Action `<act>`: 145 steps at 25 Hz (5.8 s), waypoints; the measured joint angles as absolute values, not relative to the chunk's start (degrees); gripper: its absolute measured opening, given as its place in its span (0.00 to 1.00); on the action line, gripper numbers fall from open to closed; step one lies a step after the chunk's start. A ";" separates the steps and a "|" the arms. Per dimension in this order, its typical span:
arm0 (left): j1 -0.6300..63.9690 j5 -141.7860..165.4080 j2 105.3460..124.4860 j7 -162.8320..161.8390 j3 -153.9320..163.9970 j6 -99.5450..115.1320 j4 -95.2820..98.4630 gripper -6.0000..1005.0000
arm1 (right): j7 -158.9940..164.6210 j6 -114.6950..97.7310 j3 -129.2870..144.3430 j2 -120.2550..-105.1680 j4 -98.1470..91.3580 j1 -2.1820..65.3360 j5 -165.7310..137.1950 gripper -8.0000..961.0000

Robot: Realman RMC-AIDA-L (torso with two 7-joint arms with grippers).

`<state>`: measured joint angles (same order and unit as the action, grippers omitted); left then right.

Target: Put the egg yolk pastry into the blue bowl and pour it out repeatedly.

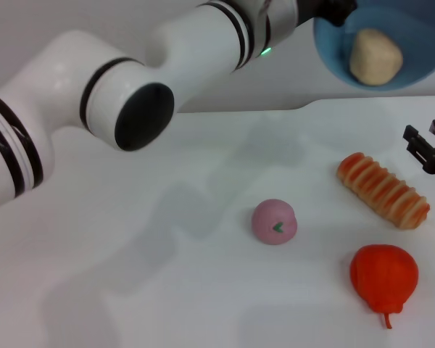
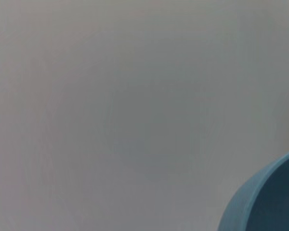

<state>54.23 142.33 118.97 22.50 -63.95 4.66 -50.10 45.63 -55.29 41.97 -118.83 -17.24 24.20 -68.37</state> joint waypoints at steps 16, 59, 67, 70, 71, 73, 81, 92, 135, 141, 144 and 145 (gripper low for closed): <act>53.95 142.03 119.11 22.02 -54.09 23.99 -45.97 0.03 | 28.23 -62.12 41.83 -119.01 -9.10 23.77 -60.57 0.51; 53.72 141.84 119.09 27.73 -48.86 36.20 -45.96 0.00 | 19.90 -69.49 29.79 -119.05 -1.93 20.26 -60.37 0.51; 53.35 141.63 119.09 32.05 -46.63 44.11 -44.76 0.01 | 19.54 -69.43 29.70 -119.08 -1.93 20.41 -60.37 0.51; 53.86 141.60 119.09 35.69 -46.21 43.47 -44.75 0.00 | 19.52 -69.44 29.70 -119.09 -1.93 20.43 -60.38 0.51; 53.98 141.59 119.09 36.88 -46.19 43.14 -44.80 0.01 | 19.51 -69.44 29.70 -119.10 -1.93 20.46 -60.38 0.51; 54.27 141.55 119.09 39.44 -46.17 42.13 -45.01 0.01 | 19.51 -69.43 29.70 -119.14 -1.89 20.54 -60.38 0.51; 54.75 141.50 119.09 43.51 -45.77 39.64 -45.94 0.01 | 19.47 -69.42 29.71 -119.19 -1.32 20.63 -60.38 0.51; 53.62 133.03 119.09 44.76 -45.35 44.65 -46.92 0.01 | 19.44 -69.33 29.71 -119.18 -0.56 20.57 -60.38 0.51; 54.37 132.61 119.09 71.87 -39.46 37.90 -47.43 0.01 | 19.47 -69.69 29.91 -119.09 0.09 20.90 -60.58 0.51; 53.88 132.59 119.09 77.82 -38.76 38.00 -48.49 0.01 | 19.47 -69.56 29.77 -119.12 0.16 20.80 -60.52 0.51; 53.85 132.37 119.09 80.88 -37.67 38.01 -48.75 0.01 | 19.55 -69.62 29.76 -119.15 0.17 20.77 -60.51 0.51; 53.79 132.04 119.09 81.15 -37.52 37.99 -49.01 0.01 | 19.61 -69.63 29.75 -119.15 0.17 20.79 -60.51 0.51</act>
